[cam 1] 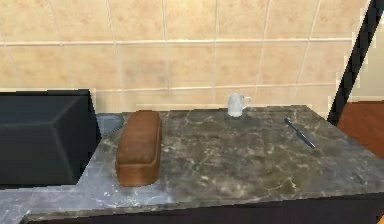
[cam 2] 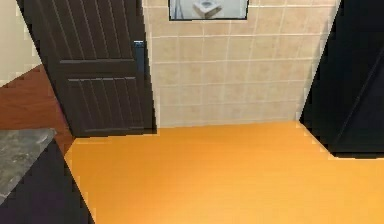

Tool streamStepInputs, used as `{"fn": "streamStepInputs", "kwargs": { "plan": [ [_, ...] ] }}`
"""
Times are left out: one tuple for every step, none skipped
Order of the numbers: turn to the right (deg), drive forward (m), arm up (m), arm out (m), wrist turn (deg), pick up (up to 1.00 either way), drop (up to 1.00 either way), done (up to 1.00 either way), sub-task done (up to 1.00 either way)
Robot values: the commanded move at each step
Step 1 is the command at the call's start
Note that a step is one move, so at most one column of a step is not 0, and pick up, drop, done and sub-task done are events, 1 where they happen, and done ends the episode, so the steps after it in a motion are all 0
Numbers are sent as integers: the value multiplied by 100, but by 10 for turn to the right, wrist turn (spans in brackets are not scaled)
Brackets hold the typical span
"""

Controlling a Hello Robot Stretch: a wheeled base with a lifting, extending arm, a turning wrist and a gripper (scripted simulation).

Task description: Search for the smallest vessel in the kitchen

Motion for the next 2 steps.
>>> {"fn": "streamStepInputs", "kwargs": {
  "plan": [
    [120,0,0,0,0,0,0,0,0],
    [0,0,0,0,0,0,0,100,0]
  ]
}}
